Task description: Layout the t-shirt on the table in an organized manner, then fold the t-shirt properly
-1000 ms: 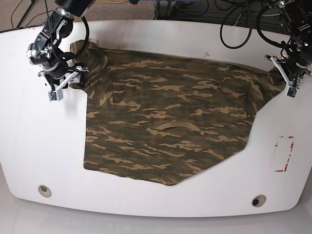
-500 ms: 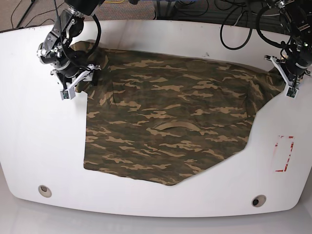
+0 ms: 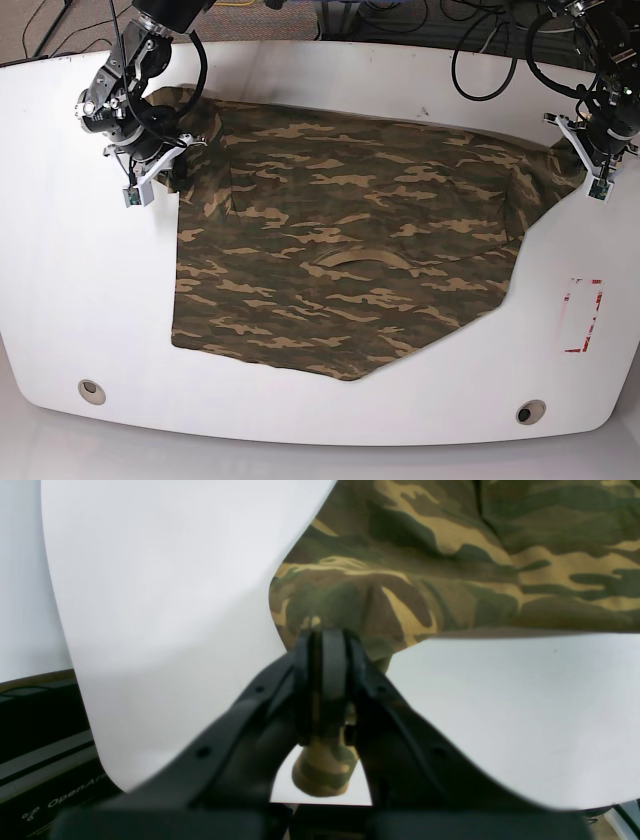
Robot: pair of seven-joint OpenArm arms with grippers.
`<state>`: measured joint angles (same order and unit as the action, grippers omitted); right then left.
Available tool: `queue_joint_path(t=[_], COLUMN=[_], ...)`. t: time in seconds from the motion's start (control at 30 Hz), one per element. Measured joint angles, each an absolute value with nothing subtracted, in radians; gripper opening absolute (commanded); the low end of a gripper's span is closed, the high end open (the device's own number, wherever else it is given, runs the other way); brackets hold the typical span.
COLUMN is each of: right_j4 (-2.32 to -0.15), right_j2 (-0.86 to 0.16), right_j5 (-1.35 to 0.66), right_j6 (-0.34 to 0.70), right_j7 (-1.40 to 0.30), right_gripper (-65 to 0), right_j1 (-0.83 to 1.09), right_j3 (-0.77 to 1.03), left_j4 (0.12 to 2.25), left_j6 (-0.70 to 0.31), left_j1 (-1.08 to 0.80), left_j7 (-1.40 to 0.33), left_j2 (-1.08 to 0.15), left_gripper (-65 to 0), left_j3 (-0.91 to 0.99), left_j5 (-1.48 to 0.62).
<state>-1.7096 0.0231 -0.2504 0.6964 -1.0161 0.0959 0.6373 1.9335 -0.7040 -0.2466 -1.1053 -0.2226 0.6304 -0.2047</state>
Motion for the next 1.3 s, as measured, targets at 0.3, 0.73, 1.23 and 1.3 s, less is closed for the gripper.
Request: queue_joint_path(t=[0.3, 0.73, 1.23, 1.3], right_j4=[-1.836, -1.878, -1.877, -1.877], right_j2=[0.026, 0.026, 0.028, 0.028], right_j5=[-0.255, -0.258, -0.255, -0.254], right_j6=[0.696, 0.697, 0.697, 0.697], right_j7=[-1.021, -1.018, -1.018, -1.018], right_gripper=[-65.0, -65.0, -65.0, -65.0], right_j1=[0.107, 0.115, 0.115, 0.115], right_j3=[0.637, 0.636, 0.635, 0.635], left_j4=[1.934, 1.934, 1.934, 1.933], left_j6=[-0.704, -0.704, -0.704, -0.704], left_j1=[-0.246, -0.247, -0.236, -0.191], left_j7=[-1.106, -1.106, -1.161, -1.165], left_j2=[-0.223, -0.223, -0.217, -0.215], left_gripper=[-61.9, -27.1, -27.1, -27.1], left_j3=[0.629, 0.634, 0.659, 0.669], left_j5=[-0.206, -0.207, -0.276, -0.277])
